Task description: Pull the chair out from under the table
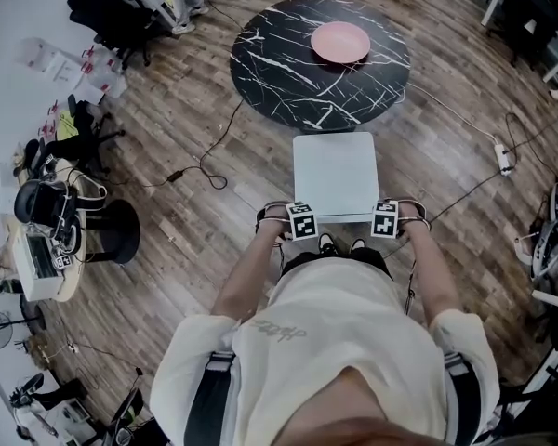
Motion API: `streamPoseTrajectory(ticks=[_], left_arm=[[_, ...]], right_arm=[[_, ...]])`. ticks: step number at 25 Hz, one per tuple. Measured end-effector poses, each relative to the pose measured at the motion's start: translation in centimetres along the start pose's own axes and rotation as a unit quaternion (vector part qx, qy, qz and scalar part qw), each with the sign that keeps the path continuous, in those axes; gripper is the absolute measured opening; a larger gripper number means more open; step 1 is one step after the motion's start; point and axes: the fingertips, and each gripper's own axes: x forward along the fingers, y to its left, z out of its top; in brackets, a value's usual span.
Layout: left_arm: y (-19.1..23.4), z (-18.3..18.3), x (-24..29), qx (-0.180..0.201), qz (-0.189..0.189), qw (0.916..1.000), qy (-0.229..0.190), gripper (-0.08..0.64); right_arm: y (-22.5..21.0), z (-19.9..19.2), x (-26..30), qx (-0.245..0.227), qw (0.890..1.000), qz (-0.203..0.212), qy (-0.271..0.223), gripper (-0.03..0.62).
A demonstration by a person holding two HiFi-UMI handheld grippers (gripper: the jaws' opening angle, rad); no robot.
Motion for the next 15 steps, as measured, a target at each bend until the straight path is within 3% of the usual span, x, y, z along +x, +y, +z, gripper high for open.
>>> streamPoseTrajectory(ticks=[15], left_arm=[[-5.4,1.1,0.6,-0.049,0.003,0.9988,0.003,0.099]], right_arm=[[3.7,-1.7,-0.1,-0.039,0.999,0.006,0.003,0.095]])
